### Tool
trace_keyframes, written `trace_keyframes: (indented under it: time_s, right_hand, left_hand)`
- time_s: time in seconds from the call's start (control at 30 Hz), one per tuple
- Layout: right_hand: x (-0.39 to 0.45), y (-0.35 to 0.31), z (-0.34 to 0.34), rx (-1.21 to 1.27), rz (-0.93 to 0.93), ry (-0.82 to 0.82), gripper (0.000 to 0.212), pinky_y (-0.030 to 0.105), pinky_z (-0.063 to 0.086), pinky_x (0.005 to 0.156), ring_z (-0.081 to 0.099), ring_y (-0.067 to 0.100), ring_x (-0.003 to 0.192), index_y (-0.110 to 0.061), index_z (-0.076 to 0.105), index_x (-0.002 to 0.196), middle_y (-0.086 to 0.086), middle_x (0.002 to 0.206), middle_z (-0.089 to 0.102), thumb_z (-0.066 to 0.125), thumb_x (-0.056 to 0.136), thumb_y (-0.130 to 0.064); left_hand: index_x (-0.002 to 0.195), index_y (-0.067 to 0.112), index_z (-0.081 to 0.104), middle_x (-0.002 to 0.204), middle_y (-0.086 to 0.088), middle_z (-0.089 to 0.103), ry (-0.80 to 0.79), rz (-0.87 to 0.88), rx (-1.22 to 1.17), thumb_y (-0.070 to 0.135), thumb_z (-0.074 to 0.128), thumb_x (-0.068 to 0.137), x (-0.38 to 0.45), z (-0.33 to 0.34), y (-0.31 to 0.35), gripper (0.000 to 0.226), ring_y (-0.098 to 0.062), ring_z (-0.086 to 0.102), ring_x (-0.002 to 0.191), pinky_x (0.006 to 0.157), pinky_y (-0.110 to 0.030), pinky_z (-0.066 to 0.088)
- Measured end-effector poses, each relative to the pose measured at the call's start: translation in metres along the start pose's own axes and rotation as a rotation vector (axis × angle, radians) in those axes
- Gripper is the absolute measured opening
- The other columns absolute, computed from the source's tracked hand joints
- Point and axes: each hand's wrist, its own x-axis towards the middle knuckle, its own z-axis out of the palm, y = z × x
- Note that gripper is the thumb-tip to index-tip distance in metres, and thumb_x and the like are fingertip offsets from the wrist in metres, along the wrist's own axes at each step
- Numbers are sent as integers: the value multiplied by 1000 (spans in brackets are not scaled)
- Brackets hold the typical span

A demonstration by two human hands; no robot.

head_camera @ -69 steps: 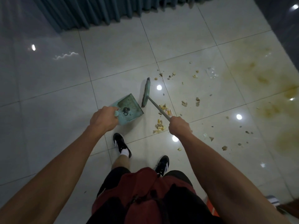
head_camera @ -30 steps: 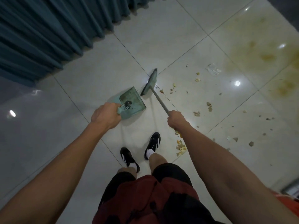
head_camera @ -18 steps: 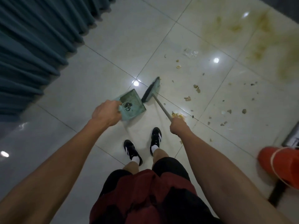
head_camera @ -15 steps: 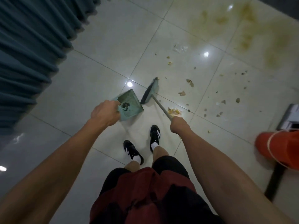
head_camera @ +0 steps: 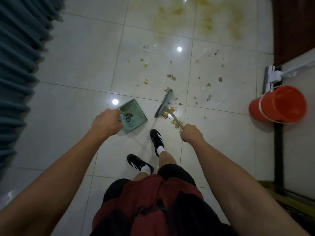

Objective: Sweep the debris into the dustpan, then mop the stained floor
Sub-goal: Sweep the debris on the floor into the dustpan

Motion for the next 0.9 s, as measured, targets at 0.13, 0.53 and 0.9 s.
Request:
trace_keyframes:
  time_s: [0.13, 0.53, 0.9]
  right_hand:
    - [-7, -1, -4, 64, -3, 29, 30, 33, 45, 68, 55, 23, 80, -10, 56, 123, 3, 88, 50, 50, 93, -11]
    - [4, -67, -24, 84, -138, 22, 32, 34, 50, 68, 60, 25, 81, -11, 59, 123, 5, 95, 56, 47, 94, -12]
    - [80, -161, -58, 0, -308, -55, 33, 35, 45, 66, 61, 27, 91, -10, 56, 127, 11, 112, 62, 45, 95, -11]
  left_hand:
    - [102, 25, 67, 85, 0, 64, 21, 43, 34, 18, 54, 87, 2, -1, 5, 22, -27, 64, 75, 57, -28, 46]
    - [105, 24, 68, 89, -4, 68, 56, 9, 7, 18, 55, 84, 7, -21, -26, 26, -27, 66, 76, 65, -34, 57]
    - [112, 26, 67, 97, -4, 70, -7, -140, 26, 17, 58, 86, 61, -59, -58, 30, -25, 64, 77, 60, -29, 50]
